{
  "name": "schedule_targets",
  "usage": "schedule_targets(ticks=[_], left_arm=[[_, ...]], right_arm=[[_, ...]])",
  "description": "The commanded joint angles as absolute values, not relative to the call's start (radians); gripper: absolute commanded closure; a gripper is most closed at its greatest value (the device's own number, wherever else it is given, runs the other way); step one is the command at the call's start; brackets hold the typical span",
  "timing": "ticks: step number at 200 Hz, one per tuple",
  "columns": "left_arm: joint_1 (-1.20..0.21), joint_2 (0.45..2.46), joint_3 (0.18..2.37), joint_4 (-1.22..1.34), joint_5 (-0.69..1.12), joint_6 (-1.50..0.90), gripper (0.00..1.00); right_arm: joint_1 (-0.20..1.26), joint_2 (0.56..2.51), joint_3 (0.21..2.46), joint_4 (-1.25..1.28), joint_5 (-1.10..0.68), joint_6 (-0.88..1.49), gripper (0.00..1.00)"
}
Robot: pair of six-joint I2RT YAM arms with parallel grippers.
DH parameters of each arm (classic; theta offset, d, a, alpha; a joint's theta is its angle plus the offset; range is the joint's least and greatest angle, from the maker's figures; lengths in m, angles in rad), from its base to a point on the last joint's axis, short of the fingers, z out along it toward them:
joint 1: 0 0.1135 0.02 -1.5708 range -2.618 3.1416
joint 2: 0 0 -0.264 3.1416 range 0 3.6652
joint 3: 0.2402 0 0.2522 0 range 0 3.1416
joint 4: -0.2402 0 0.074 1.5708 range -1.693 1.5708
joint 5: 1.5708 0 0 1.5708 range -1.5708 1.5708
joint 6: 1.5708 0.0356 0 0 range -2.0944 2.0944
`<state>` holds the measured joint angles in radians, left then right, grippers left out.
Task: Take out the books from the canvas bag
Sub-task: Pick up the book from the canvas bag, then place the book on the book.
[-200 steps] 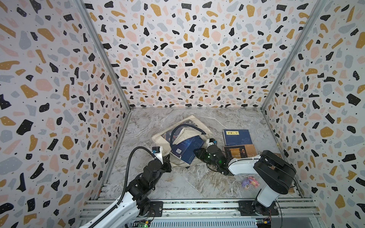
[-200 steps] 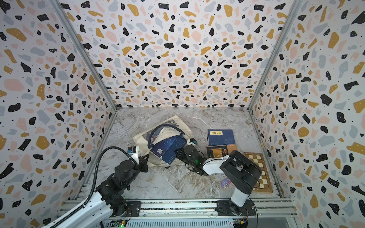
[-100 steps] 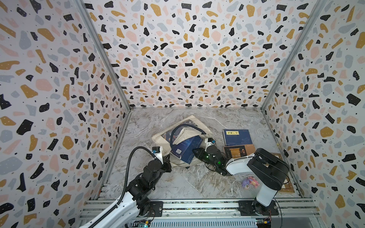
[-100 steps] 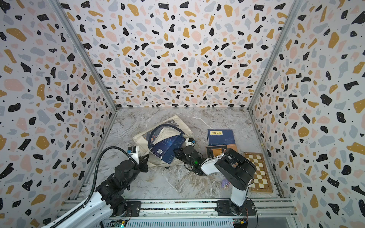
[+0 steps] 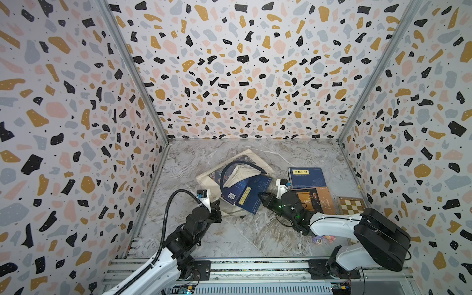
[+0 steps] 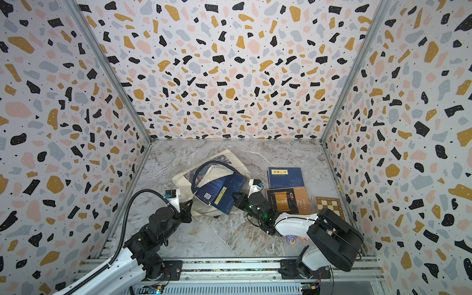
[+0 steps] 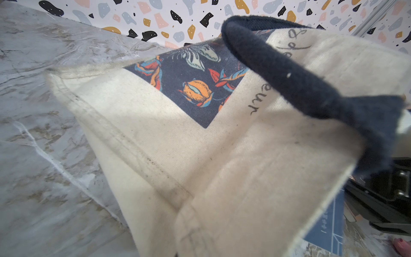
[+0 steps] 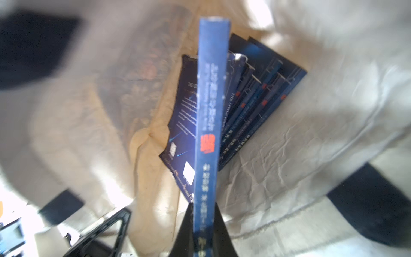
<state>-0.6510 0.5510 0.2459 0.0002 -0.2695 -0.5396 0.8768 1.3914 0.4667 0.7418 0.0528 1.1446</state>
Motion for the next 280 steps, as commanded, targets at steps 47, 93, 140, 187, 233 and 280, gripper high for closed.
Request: schedule_targets(ticks=[47, 93, 140, 187, 233, 280], left_arm=[[-0.651, 0.554, 0.265, 0.030, -0.299, -0.551, 1.00], [-0.651, 0.577, 0.276, 0.021, -0.315, -0.558, 1.00], [-0.650, 0.575, 0.276, 0.018, -0.318, -0.558, 1.00], [-0.652, 0.580, 0.278, 0.018, -0.316, -0.558, 1.00], [-0.651, 0.570, 0.278, 0.011, -0.317, -0.558, 1.00], [-0.651, 0.574, 0.278, 0.013, -0.316, -0.558, 1.00]], right_arm=[[0.884, 1.057, 0.424, 0.594, 0.112, 0.945, 1.00], [0.888, 0.804, 0.425, 0.494, 0.213, 0.813, 1.00], [0.887, 0.604, 0.433, 0.410, 0.391, 0.786, 1.00], [0.862, 0.538, 0.502, 0.250, 0.602, 0.855, 1.00], [0.647, 0.553, 0.499, 0.221, 0.536, 1.031, 1.00], [0.351, 0.684, 0.496, 0.248, 0.243, 1.192, 1.00]])
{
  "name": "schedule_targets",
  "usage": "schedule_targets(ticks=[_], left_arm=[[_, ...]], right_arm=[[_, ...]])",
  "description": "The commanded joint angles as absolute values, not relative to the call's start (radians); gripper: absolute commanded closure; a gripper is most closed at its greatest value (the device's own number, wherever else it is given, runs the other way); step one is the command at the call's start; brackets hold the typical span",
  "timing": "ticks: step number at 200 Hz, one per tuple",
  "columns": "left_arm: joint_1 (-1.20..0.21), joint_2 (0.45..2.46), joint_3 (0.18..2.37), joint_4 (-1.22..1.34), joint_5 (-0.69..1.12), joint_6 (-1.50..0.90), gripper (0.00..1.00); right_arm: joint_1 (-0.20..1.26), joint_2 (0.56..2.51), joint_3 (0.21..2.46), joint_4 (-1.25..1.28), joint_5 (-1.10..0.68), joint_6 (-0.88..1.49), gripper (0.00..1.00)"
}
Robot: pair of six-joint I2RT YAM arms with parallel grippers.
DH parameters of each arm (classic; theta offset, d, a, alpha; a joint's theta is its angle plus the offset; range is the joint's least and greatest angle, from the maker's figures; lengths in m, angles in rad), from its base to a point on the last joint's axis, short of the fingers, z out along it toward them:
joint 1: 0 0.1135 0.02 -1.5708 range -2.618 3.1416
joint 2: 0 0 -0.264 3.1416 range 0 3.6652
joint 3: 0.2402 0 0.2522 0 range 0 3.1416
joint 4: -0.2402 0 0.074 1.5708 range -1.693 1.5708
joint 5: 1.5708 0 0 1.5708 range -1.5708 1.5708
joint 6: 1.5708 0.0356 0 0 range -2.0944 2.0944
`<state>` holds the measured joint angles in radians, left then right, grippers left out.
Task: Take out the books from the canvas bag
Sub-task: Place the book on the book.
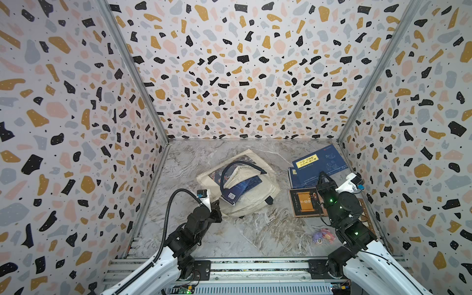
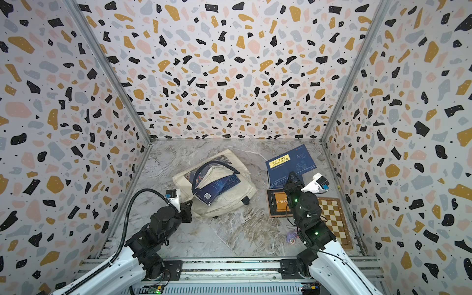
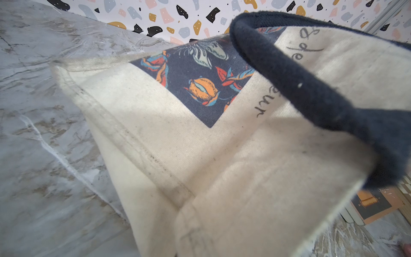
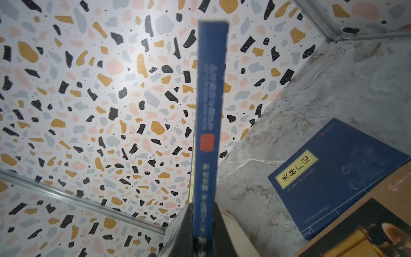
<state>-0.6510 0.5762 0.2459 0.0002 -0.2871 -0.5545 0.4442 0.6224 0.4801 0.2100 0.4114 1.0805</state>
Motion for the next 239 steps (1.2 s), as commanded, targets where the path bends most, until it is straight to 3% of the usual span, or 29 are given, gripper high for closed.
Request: schedule_targets(ticks=[1, 66, 239], left_arm=[[-0.650, 0.575, 0.278, 0.013, -0.316, -0.558, 1.00], [-0.651, 0.578, 0.278, 0.015, -0.318, -0.556, 1.00], [-0.651, 0.583, 0.282, 0.016, -0.319, -0.551, 1.00]], right_arm=[[0.347, 0.689, 0.496, 0.251, 0.239, 1.194, 1.00], [0.201, 0.928, 0.425, 0.419, 0.158, 1.330, 1.00], [0.178, 1.480, 0.545, 0.493, 0.256, 1.601, 1.00]])
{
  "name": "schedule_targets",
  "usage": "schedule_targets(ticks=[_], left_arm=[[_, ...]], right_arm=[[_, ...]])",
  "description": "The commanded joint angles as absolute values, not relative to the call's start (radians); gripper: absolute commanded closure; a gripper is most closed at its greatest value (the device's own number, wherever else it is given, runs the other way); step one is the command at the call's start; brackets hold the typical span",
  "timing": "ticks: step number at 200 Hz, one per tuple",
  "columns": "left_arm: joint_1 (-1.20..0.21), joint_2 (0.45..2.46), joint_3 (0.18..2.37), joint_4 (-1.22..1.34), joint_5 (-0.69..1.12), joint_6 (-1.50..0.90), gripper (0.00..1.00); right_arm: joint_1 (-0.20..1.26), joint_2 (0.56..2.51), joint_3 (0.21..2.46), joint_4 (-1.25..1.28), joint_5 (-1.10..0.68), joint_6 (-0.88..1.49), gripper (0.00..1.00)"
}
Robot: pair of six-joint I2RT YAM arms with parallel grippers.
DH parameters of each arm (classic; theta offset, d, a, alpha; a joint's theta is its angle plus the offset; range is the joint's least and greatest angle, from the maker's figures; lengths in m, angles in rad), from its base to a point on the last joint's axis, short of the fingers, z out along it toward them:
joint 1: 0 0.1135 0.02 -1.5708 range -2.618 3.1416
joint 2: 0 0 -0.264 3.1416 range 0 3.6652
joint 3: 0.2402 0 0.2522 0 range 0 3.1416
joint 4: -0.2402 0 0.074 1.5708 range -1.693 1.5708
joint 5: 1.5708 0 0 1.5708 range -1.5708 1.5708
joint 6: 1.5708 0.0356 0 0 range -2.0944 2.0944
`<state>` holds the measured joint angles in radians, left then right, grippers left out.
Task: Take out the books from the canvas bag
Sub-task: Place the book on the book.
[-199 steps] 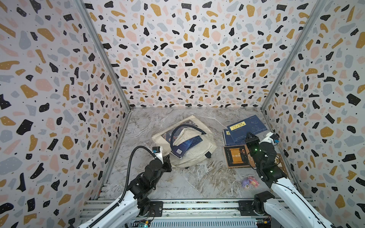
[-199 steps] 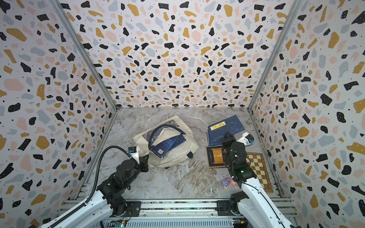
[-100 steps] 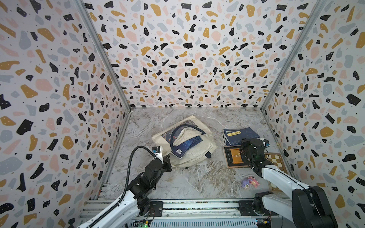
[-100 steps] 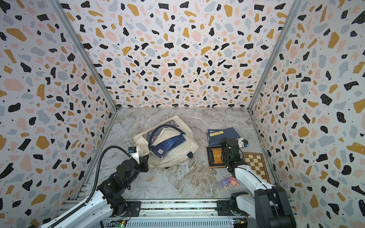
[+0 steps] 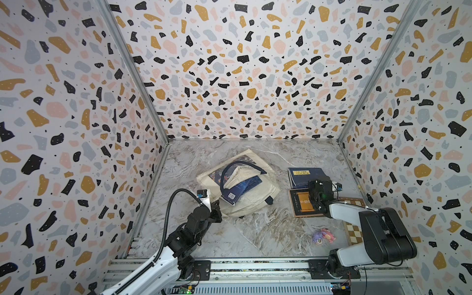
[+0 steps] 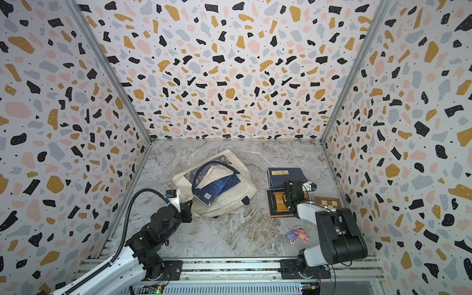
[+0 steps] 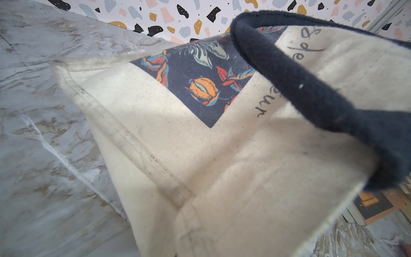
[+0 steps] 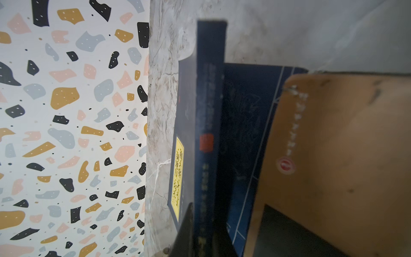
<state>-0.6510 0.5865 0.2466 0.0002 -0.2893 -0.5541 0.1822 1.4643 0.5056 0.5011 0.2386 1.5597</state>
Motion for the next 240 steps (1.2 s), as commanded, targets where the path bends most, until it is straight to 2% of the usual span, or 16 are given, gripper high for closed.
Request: schedule_targets(ticks=[1, 18, 40, 67, 96, 176, 240], left_arm=[[-0.651, 0.583, 0.282, 0.016, -0.319, -0.551, 1.00], [-0.651, 0.584, 0.282, 0.017, -0.317, -0.549, 1.00], [-0.651, 0.586, 0.282, 0.018, -0.315, -0.552, 1.00], [-0.652, 0.588, 0.283, 0.020, -0.314, -0.552, 1.00], [-0.651, 0.587, 0.285, 0.017, -0.314, -0.550, 1.00], [-0.652, 0.585, 0.284, 0.012, -0.314, -0.550, 1.00], [-0.652, 0.590, 0.284, 0.018, -0.308, -0.550, 1.00]], right_arm=[[0.178, 1.481, 0.545, 0.491, 0.257, 1.602, 1.00], [0.177, 1.495, 0.560, 0.463, 0.264, 1.613, 1.00], [0.177, 1.496, 0.560, 0.445, 0.245, 1.622, 0.93], [0.176, 1.481, 0.549, 0.441, 0.218, 1.614, 0.66], [0.176, 1.459, 0.539, 0.435, 0.201, 1.588, 0.48], [0.163, 1.493, 0.550, 0.426, 0.149, 1.577, 0.46], [0.165, 1.354, 0.506, 0.364, 0.121, 1.536, 0.24]])
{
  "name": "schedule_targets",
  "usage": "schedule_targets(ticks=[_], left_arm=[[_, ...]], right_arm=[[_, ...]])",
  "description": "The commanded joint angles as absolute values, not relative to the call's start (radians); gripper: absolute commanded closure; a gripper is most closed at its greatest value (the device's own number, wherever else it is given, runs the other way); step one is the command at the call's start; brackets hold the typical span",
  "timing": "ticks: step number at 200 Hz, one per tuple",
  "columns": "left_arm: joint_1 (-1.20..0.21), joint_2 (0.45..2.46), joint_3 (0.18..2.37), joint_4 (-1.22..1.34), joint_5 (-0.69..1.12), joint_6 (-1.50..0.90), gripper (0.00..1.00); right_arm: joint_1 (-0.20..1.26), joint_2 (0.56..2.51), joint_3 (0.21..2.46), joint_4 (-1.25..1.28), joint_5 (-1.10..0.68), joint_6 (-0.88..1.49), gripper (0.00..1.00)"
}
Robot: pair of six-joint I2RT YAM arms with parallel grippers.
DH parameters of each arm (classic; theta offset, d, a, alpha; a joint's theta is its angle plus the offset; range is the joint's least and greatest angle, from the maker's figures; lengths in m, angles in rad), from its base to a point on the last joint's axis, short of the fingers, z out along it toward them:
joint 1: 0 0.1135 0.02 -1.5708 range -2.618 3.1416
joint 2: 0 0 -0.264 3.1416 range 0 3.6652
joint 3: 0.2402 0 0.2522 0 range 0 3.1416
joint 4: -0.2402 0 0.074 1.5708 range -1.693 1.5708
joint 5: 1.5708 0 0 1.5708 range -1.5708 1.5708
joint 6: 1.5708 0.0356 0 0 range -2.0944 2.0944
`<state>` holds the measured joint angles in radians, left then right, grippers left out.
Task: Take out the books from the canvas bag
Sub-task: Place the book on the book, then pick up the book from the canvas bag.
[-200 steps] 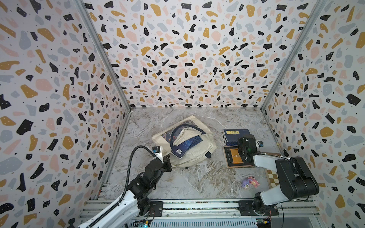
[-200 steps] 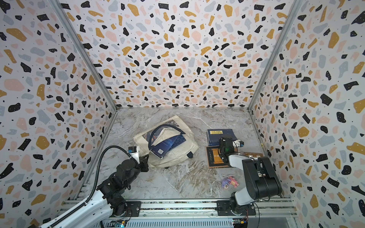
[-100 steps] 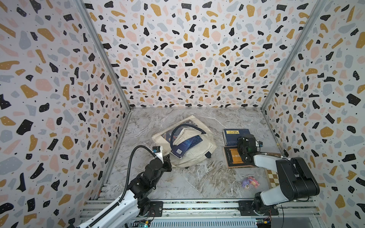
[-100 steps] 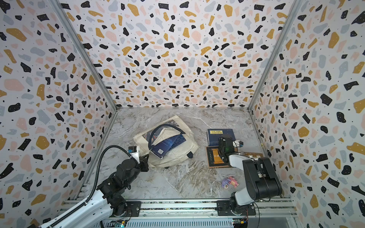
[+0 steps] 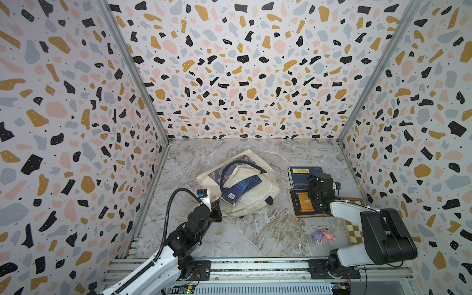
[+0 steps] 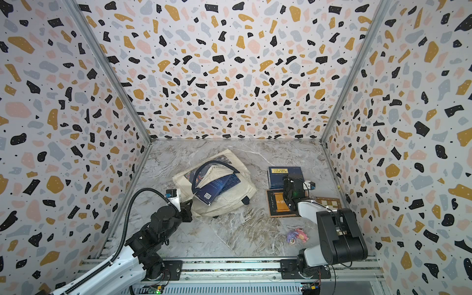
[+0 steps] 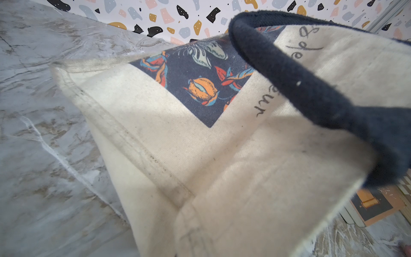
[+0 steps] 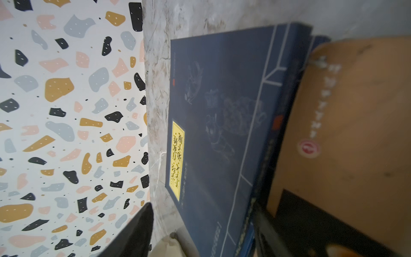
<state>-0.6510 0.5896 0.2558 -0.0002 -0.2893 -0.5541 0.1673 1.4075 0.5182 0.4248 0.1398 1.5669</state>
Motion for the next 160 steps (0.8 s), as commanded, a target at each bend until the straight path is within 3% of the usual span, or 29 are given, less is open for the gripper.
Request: schedule_targets(ticks=[1, 50, 113, 160], left_arm=[[-0.652, 0.590, 0.284, 0.018, -0.308, -0.549, 1.00], [-0.652, 0.574, 0.282, 0.011, -0.308, -0.551, 1.00], [-0.651, 0.574, 0.281, 0.018, -0.295, -0.551, 1.00], [-0.651, 0.568, 0.273, 0.024, -0.289, -0.551, 1.00]], right_arm=[[0.165, 1.352, 0.505, 0.363, 0.120, 1.534, 0.24], [0.203, 1.251, 0.476, 0.266, 0.050, 1.438, 0.20], [0.644, 1.020, 0.384, 0.281, 0.223, 1.360, 0.23], [0.882, 1.089, 0.392, 0.455, 0.311, 1.246, 0.24]])
